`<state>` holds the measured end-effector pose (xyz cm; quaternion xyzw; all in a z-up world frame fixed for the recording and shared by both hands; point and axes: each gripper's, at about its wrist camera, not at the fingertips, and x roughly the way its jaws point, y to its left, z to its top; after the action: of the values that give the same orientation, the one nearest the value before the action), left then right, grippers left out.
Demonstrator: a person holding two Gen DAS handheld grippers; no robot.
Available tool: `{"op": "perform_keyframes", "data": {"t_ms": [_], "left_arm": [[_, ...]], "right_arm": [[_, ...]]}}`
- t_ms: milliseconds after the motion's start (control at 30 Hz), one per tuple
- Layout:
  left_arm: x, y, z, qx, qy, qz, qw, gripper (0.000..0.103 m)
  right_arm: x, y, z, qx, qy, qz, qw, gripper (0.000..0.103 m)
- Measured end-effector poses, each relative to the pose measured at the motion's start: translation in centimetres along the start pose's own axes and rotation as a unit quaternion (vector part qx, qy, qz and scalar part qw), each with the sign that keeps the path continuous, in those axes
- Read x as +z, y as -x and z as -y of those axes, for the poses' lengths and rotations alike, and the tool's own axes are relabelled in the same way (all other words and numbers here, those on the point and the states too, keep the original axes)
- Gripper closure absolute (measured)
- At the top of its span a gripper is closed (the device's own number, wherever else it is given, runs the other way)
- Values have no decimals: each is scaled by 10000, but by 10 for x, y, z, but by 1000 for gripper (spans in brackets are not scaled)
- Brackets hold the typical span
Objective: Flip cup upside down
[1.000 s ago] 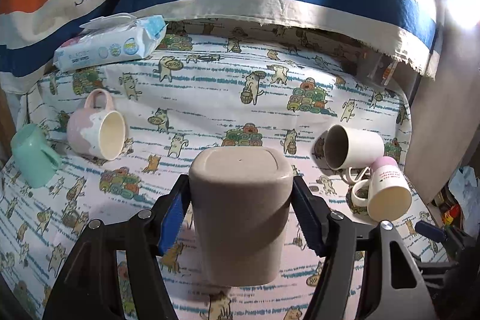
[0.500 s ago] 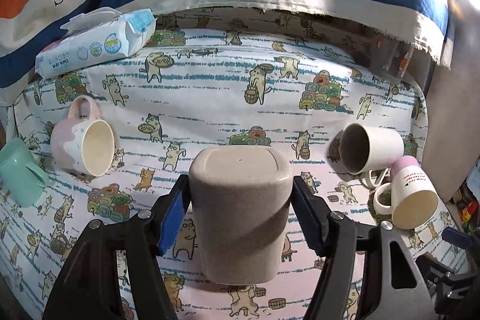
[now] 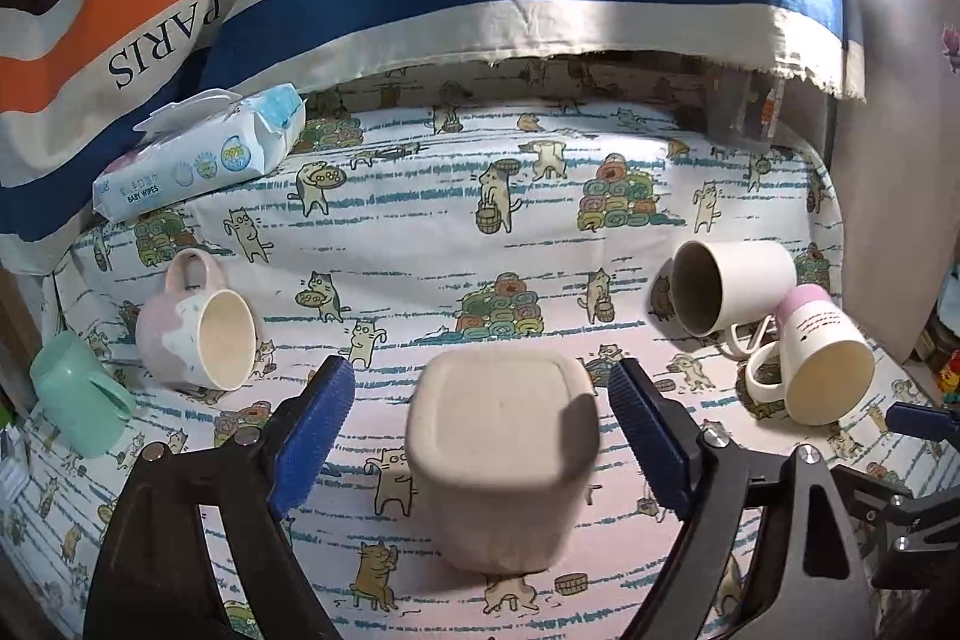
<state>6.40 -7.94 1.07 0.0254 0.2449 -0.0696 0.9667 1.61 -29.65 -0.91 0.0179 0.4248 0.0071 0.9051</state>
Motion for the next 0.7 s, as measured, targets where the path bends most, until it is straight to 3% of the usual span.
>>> {"op": "perform_keyframes", "data": {"t_ms": [400, 700], "left_arm": [[14, 34, -15, 61, 31, 532, 9986, 10], [24, 92, -39, 17, 48, 1675, 9859, 3]], "right_arm": [[12, 16, -7, 48, 80, 271, 9996, 16], [29, 41, -38, 398, 313, 962, 9941, 15]]}}
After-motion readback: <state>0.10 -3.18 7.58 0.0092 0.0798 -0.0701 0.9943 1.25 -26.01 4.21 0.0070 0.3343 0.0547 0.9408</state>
